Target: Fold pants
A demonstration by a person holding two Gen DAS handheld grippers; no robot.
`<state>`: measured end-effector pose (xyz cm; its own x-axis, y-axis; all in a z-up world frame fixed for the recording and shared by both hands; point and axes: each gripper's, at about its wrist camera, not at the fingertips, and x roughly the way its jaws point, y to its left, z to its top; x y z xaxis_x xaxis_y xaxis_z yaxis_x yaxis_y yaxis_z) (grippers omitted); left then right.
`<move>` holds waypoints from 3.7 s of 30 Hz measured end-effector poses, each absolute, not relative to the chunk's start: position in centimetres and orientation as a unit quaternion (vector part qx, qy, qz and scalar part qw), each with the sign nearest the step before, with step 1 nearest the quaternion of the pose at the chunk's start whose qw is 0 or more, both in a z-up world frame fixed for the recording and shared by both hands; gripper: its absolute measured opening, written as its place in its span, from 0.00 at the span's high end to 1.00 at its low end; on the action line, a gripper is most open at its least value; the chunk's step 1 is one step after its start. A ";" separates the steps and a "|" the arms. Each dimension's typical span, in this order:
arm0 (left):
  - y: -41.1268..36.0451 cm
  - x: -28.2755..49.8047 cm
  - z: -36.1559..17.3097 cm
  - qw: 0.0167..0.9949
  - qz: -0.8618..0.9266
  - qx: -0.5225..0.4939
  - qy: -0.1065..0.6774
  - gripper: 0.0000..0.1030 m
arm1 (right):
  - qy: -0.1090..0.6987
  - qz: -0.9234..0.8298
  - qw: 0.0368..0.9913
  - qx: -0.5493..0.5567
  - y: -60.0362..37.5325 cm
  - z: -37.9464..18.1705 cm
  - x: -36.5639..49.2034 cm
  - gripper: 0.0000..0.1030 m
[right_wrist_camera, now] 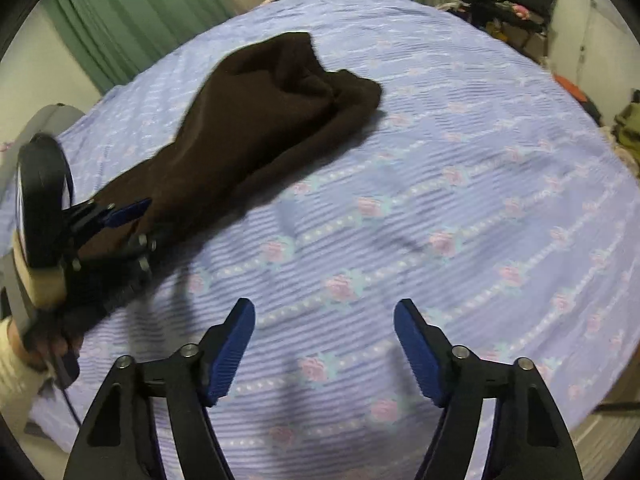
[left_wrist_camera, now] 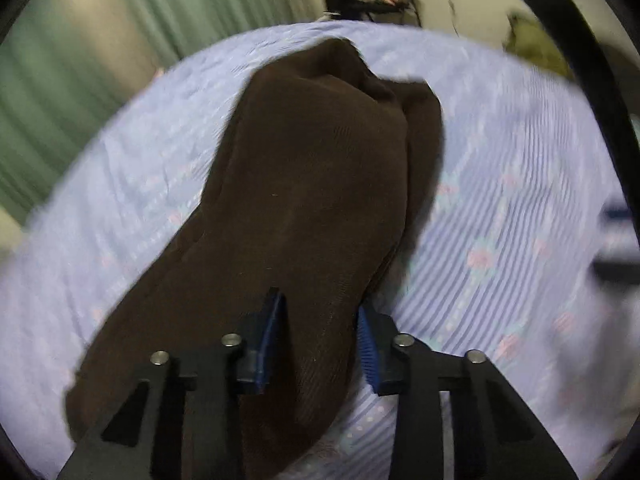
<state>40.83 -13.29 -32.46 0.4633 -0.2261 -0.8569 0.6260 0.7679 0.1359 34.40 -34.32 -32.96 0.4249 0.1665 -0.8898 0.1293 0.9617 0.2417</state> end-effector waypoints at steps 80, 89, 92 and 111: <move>-11.8 41.2 -26.4 0.900 -0.178 0.133 0.375 0.36 | 0.437 0.064 0.880 0.175 -39.9 -33.6 48.7 0.50; -11.4 38.8 -27.9 0.894 -0.146 0.152 0.396 0.36 | 0.506 0.060 0.824 0.246 -39.0 -40.0 53.5 0.68; -10.5 39.0 -28.3 0.896 -0.126 0.146 0.401 0.36 | 0.497 0.034 0.846 0.190 -38.0 -37.7 53.0 0.78; -7.8 40.5 -31.2 0.886 -0.078 0.123 0.441 0.27 | 0.433 -0.025 0.901 0.028 -40.5 -30.8 49.0 0.38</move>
